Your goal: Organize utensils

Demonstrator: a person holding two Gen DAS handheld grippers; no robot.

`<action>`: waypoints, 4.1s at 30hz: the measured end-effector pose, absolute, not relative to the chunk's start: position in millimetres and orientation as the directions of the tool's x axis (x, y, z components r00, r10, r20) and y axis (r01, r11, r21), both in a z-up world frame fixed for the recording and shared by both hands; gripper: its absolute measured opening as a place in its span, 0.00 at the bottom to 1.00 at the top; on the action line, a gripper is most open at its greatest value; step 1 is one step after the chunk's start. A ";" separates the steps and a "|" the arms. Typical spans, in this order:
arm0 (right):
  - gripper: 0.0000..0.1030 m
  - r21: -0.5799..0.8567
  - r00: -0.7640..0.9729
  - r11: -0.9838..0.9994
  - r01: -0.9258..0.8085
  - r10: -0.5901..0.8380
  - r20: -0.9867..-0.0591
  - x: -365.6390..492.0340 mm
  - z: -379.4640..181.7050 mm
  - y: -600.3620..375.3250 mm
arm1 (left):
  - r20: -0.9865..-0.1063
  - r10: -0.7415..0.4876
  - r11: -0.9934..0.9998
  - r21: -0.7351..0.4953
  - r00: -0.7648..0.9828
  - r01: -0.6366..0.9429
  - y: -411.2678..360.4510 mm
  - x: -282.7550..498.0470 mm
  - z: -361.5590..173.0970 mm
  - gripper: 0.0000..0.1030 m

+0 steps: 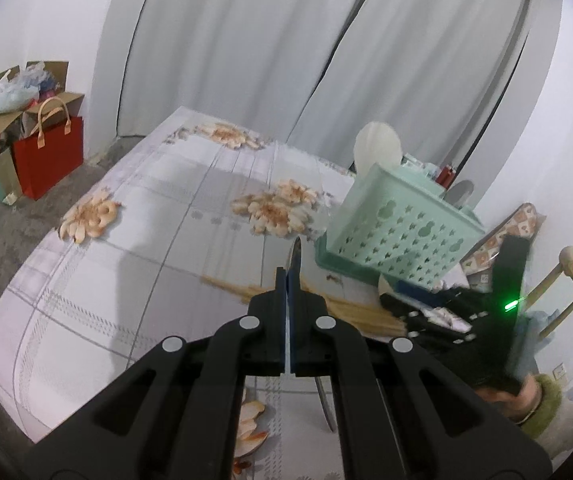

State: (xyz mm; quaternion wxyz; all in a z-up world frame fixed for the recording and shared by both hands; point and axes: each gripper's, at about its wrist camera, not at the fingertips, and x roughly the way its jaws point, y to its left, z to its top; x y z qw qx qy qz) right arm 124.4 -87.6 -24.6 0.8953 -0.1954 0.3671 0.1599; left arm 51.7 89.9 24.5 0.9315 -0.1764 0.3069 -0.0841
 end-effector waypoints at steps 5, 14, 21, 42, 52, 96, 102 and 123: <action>0.04 -0.181 0.703 0.902 -0.391 0.166 -0.691 120.9 -9.3 -101.4 | -0.491 -0.265 0.927 -0.366 0.830 0.080 85.5 53.0 47.2 0.00; 0.03 -0.044 0.774 0.955 -0.295 0.211 -0.597 92.6 42.8 -159.8 | -0.311 -0.330 0.907 -0.365 0.891 0.209 73.8 64.2 118.0 0.00; 0.03 0.038 0.787 0.963 -0.267 0.240 -0.568 79.2 55.2 -186.8 | -0.324 -0.312 0.919 -0.342 0.893 0.197 67.9 73.4 127.4 0.00; 0.03 0.086 0.744 0.953 -0.290 0.281 -0.607 94.9 31.4 -174.6 | -0.754 -0.155 0.959 -0.271 0.638 -0.087 158.5 165.9 -35.7 0.34; 0.03 0.086 0.734 0.953 -0.290 0.279 -0.619 98.9 26.0 -169.1 | -0.749 -0.214 0.934 -0.344 0.627 -0.092 161.6 181.6 -51.0 0.24; 0.03 0.156 0.766 0.942 -0.297 0.332 -0.550 80.5 40.0 -193.6 | -0.287 -0.028 0.986 -0.165 0.957 -0.020 121.4 94.8 178.8 0.00; 0.03 0.165 0.772 0.941 -0.295 0.337 -0.539 79.4 41.8 -195.8 | -0.155 -0.079 0.990 -0.129 0.985 0.059 93.8 87.0 234.3 0.00; 0.03 0.186 0.770 0.943 -0.277 0.334 -0.544 80.9 39.4 -206.8 | -0.187 -0.226 0.974 -0.065 0.956 0.218 -2.9 134.5 211.2 0.00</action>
